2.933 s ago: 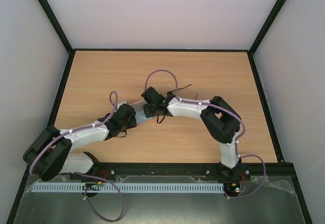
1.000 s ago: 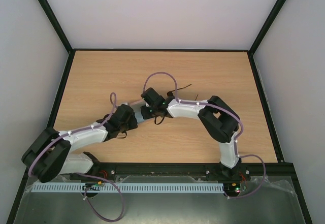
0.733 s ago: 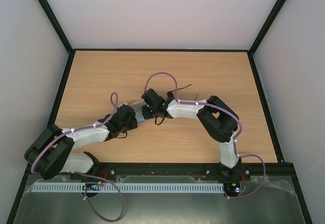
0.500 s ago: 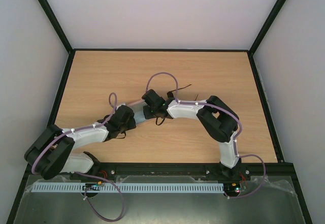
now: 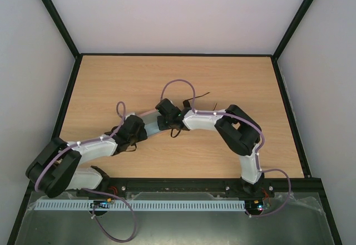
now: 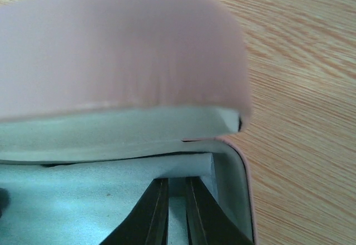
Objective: Organize the sunglasses
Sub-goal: Place the glasses cleaning cloth in the sunglasses case, then pick up the sunglasses from the center of the board.
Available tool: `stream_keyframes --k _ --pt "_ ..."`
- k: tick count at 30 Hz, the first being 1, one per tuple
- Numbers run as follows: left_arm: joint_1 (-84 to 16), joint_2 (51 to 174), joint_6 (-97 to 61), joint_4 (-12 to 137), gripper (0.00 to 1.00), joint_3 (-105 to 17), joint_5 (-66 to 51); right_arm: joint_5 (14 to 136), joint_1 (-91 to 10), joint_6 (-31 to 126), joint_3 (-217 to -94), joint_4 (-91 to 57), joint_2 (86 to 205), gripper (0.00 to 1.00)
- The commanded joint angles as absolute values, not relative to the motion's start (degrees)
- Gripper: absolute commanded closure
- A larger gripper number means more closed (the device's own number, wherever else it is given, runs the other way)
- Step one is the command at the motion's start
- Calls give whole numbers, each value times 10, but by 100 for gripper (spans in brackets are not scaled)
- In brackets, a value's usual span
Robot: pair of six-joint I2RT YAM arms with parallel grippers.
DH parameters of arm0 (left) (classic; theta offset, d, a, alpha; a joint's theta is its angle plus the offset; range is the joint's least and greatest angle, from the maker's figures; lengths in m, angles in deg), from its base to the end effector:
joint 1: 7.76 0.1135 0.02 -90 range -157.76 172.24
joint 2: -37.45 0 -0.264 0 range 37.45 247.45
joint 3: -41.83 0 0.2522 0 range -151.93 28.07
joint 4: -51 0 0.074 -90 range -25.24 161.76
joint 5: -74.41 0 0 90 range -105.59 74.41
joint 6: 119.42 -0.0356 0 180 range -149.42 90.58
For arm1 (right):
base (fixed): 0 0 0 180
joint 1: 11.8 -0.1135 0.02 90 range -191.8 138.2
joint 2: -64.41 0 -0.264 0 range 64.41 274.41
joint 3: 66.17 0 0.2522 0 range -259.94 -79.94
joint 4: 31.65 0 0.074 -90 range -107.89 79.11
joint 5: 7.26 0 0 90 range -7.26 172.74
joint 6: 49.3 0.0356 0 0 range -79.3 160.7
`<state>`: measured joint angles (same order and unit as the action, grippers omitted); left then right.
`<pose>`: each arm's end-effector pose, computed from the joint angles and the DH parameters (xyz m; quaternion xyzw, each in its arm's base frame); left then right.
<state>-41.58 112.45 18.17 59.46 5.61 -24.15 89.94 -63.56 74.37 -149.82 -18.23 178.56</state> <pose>0.1877 -0.1194 0.1304 -0.1383 0.9186 -0.1844 0.3209 0.2660 0.3303 0.1506 -0.1201 0.9109 0.2225 0.3262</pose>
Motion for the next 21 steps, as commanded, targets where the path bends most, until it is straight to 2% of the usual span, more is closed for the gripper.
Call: stream_keyframes --k 1,5,10,15,18,21 --pt "-410 1086 178 636 87 58 -239 909 -638 744 -1477 -156 1761 88" --pt "-413 1010 172 685 73 35 -230 914 -638 740 -1468 -149 1703 80" --pt "-415 950 163 743 61 -2 -224 926 -638 741 -1459 -118 1625 68" --pt "-421 924 159 760 57 -5 -214 960 -614 767 -1391 -68 1526 56" --pt "-427 919 158 758 55 2 -207 938 -553 785 -1319 -47 1461 51" --pt "-437 918 154 755 49 6 -203 935 -488 784 -1261 -25 1405 39"
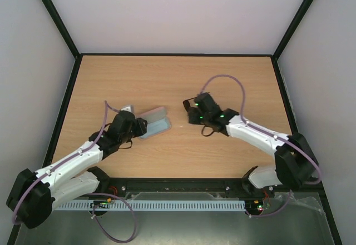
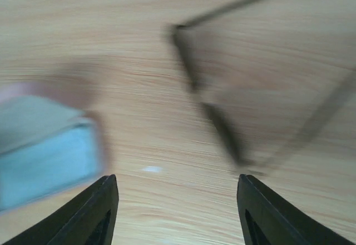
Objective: Organize the sunglasses
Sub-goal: Pick up the sunglasses from the center of the board.
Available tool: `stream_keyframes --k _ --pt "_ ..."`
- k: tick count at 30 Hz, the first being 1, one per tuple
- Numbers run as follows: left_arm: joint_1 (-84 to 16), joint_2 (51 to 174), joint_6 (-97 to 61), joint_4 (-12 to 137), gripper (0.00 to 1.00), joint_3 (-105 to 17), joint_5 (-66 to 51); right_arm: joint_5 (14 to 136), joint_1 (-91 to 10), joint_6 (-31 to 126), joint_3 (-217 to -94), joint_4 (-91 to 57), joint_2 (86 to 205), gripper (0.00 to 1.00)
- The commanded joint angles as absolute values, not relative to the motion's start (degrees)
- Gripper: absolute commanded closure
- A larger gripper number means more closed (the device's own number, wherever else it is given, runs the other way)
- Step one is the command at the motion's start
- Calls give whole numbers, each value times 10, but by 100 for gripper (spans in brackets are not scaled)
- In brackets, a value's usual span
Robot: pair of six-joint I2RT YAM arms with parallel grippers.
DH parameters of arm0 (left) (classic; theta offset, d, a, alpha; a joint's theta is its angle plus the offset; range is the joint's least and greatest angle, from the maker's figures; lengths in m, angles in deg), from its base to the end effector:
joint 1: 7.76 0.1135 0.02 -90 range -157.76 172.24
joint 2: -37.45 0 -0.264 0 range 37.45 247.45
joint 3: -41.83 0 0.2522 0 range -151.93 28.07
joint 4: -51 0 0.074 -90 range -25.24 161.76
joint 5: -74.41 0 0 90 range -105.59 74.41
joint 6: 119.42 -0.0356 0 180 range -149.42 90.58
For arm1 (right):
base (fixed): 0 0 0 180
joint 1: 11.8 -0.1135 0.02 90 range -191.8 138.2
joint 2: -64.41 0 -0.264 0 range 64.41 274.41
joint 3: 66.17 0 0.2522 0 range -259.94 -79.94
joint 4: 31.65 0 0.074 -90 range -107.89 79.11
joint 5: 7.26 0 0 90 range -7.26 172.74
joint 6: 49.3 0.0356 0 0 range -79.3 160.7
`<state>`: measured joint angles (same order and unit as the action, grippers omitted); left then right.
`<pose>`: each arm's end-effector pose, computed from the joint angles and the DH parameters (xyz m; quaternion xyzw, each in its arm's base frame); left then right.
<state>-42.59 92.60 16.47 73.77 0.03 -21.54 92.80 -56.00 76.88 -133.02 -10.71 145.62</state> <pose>0.1687 -0.1129 0.2074 -0.1092 0.8839 -0.2577 0.3747 0.2287 0.2137 0.2488 -0.0217 0.8854 0.2358 0.3999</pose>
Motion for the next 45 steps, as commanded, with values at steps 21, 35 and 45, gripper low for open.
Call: stream_keyframes --k 21,35,45 --pt "-460 876 135 753 5 26 -192 896 -386 779 -1334 -52 1605 32" --pt "-461 894 126 738 7 21 -177 968 -386 756 -1295 -38 1589 98" --pt "-469 928 103 737 12 -17 -164 953 -447 704 -1250 0 1413 99"
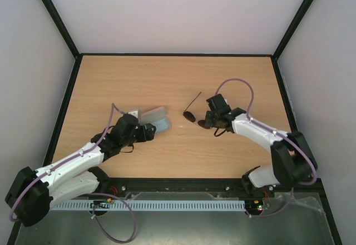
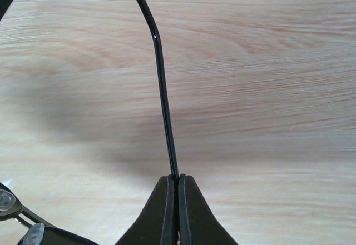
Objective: Organize the sunglasses
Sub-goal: Pick up the sunglasses from the center of the board, then fold the sunglasses.
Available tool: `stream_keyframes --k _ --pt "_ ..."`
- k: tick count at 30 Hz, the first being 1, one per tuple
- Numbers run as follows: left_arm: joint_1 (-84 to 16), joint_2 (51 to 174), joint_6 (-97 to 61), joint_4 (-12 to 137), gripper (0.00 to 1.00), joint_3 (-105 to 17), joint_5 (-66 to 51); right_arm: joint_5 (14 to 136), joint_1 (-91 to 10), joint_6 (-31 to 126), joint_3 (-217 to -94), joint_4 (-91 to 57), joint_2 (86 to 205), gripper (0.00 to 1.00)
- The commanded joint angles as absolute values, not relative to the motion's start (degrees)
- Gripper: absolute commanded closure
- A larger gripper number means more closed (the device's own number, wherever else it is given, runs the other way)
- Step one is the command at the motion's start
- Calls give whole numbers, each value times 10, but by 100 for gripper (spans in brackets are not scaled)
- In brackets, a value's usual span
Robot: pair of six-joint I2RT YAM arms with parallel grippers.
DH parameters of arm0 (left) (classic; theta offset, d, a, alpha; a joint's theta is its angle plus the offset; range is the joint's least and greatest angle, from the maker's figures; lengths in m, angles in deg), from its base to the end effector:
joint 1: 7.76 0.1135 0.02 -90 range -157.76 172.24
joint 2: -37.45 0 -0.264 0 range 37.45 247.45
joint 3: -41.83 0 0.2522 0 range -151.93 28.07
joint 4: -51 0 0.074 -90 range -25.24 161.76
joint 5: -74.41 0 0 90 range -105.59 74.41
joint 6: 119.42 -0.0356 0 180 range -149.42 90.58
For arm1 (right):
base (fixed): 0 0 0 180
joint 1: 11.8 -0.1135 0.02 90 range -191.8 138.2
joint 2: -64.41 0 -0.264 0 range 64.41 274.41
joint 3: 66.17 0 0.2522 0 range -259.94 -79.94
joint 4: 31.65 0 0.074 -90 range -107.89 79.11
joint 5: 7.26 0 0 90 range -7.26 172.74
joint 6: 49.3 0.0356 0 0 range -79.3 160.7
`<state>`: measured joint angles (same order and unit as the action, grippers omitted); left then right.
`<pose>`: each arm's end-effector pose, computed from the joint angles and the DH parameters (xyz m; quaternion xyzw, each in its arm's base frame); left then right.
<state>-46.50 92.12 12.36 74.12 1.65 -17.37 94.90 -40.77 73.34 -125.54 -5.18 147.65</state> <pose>0.1554 -0.1232 0.1989 -0.0307 0.8967 -0.2746 0.3458 0.2565 0.1334 0.1898 0.0659 0.9338 0.0872 0.3408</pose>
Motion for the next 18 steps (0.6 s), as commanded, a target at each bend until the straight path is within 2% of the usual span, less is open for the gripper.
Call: stream_keyframes --k 1,4,10,15,18 --pt "-470 929 101 738 13 -23 -163 949 -462 700 -1250 7 1399 99" --pt "-470 936 89 739 25 -42 -151 927 -511 696 -1242 23 1359 99" --pt "-470 941 71 768 37 -78 -150 922 -606 707 -1235 53 1308 98" --pt "-470 946 68 775 55 -86 -147 932 -650 722 -1256 67 1310 99" --pt "-471 957 69 765 61 -84 -140 935 -660 723 -1260 69 1310 99"
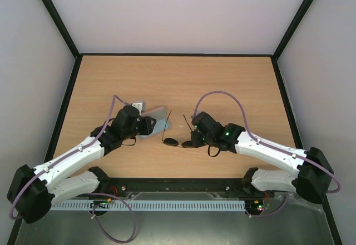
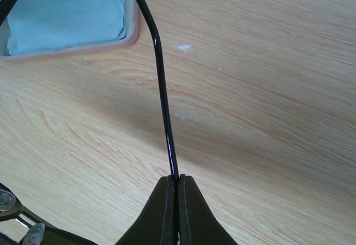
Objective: Organize the sunglasses
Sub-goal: Fold the sunglasses.
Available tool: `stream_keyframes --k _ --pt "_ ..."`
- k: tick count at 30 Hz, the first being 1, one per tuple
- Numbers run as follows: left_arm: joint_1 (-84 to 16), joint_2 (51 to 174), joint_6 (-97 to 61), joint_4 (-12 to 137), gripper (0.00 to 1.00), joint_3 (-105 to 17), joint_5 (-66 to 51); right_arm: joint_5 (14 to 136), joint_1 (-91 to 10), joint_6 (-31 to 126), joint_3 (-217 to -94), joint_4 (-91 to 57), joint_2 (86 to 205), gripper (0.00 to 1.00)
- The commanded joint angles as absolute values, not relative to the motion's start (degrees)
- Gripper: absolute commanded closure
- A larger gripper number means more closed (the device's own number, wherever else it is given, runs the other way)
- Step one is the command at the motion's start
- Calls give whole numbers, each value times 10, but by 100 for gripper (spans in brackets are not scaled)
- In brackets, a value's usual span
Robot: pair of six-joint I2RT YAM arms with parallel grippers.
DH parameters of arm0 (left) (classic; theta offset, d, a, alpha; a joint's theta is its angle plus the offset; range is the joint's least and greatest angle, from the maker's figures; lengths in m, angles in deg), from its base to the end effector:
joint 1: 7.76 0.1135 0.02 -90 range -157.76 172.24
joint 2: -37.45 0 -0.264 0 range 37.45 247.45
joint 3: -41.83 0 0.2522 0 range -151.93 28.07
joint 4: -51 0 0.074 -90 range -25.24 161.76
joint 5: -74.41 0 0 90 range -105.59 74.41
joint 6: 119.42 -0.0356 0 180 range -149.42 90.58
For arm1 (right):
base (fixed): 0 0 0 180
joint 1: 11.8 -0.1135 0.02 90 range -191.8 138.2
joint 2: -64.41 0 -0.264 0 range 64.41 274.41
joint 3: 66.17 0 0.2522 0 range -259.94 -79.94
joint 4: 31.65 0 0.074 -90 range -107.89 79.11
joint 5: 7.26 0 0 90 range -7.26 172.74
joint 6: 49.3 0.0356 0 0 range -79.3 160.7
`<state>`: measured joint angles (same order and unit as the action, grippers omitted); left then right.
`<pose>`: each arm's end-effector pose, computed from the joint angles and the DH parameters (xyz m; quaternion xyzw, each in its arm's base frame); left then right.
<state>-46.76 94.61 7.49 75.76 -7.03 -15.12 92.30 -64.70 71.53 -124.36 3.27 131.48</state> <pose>0.1694 -0.1376 0.2391 0.0180 0.8789 -0.2960 0.3737 0.1525 0.1919 0.2422 -0.1434 0.9059 0.2038 0.3423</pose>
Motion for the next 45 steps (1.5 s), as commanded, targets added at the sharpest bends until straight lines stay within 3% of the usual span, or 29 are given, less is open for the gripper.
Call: stream_keyframes --k 1,6,14,27,45 --pt "-471 962 69 761 62 -83 -138 935 -661 724 -1260 67 1309 99" --pt "-488 994 74 741 67 -86 -131 938 -663 727 -1262 61 1304 99" --pt "-551 1043 91 711 68 -107 -144 950 -664 725 -1275 56 1315 99" --pt "-574 1073 89 688 70 -118 -123 1019 -664 732 -1292 60 1324 99" --pt "-576 1151 35 607 70 -148 58 986 -664 716 -1276 22 1327 99"
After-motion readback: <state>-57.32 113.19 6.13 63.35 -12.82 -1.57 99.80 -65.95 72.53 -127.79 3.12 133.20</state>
